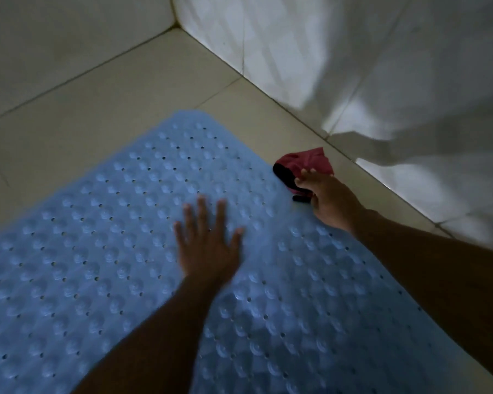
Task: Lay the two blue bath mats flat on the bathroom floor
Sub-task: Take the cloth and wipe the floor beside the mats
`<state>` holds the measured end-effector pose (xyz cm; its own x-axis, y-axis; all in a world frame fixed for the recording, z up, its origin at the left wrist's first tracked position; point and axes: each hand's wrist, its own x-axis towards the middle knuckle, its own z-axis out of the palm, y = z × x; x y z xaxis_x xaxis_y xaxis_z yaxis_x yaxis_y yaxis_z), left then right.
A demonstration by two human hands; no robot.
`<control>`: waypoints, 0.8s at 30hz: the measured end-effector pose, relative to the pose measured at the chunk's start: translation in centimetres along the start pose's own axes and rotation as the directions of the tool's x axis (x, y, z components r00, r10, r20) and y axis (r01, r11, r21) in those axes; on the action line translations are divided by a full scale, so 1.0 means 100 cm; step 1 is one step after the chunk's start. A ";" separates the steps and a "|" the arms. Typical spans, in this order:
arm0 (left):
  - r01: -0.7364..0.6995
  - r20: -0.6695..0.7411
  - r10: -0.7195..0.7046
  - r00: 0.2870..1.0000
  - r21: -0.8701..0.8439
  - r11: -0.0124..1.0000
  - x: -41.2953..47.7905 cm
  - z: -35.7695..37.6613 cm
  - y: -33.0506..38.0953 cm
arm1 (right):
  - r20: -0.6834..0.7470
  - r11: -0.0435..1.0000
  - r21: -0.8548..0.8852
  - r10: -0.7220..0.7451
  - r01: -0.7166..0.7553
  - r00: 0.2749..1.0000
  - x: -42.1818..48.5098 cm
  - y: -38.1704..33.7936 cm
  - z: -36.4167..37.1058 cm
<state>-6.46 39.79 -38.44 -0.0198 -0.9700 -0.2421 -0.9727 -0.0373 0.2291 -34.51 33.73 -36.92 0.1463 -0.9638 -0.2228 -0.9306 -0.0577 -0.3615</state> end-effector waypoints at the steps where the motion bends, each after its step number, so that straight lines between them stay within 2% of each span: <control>1: -0.120 -0.001 0.120 0.993 -0.038 0.992 -0.022 0.014 0.030 | 0.001 1.000 0.005 0.006 -0.006 1.000 -0.011 0.006 0.002; 3: -0.275 0.059 0.278 0.959 -0.063 0.959 -0.064 0.048 0.085 | 0.021 0.999 0.040 0.028 -0.029 0.999 -0.032 0.019 0.005; 4: -0.291 0.078 0.295 0.952 -0.058 0.955 -0.079 0.060 0.105 | 0.036 0.997 0.047 0.052 -0.054 0.998 -0.041 0.026 0.006; 7: -0.223 0.041 0.223 0.974 -0.006 0.975 -0.091 0.076 0.125 | -0.023 0.999 0.044 0.011 -0.010 1.000 -0.066 0.052 0.015; 9: -0.232 0.041 0.231 0.972 0.038 0.972 -0.089 0.078 0.123 | -0.044 0.999 0.041 0.008 -0.006 0.999 -0.086 0.068 0.017; 16: -0.202 0.104 0.193 0.976 0.086 0.975 -0.088 0.072 0.126 | -0.118 0.972 0.111 0.221 -0.208 0.968 -0.196 0.087 0.018; 19: -0.211 0.110 0.201 0.973 0.087 0.974 -0.089 0.069 0.127 | -0.135 0.928 0.149 0.361 -0.341 0.923 -0.246 0.104 0.027; 22: -0.217 0.115 0.206 0.972 0.090 0.972 -0.091 0.068 0.127 | -0.244 0.896 0.184 0.440 -0.405 0.864 -0.297 0.108 0.037; 24: -0.206 0.103 0.195 0.975 0.099 0.974 -0.092 0.069 0.127 | -0.260 0.855 0.224 0.515 -0.467 0.817 -0.321 0.101 0.045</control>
<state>-20.19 49.92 -39.82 -0.2333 -0.9285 -0.2887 -0.9658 0.1869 0.1794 -47.15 65.27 -37.48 -0.4468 -0.8848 -0.1324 -0.7891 0.4594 -0.4077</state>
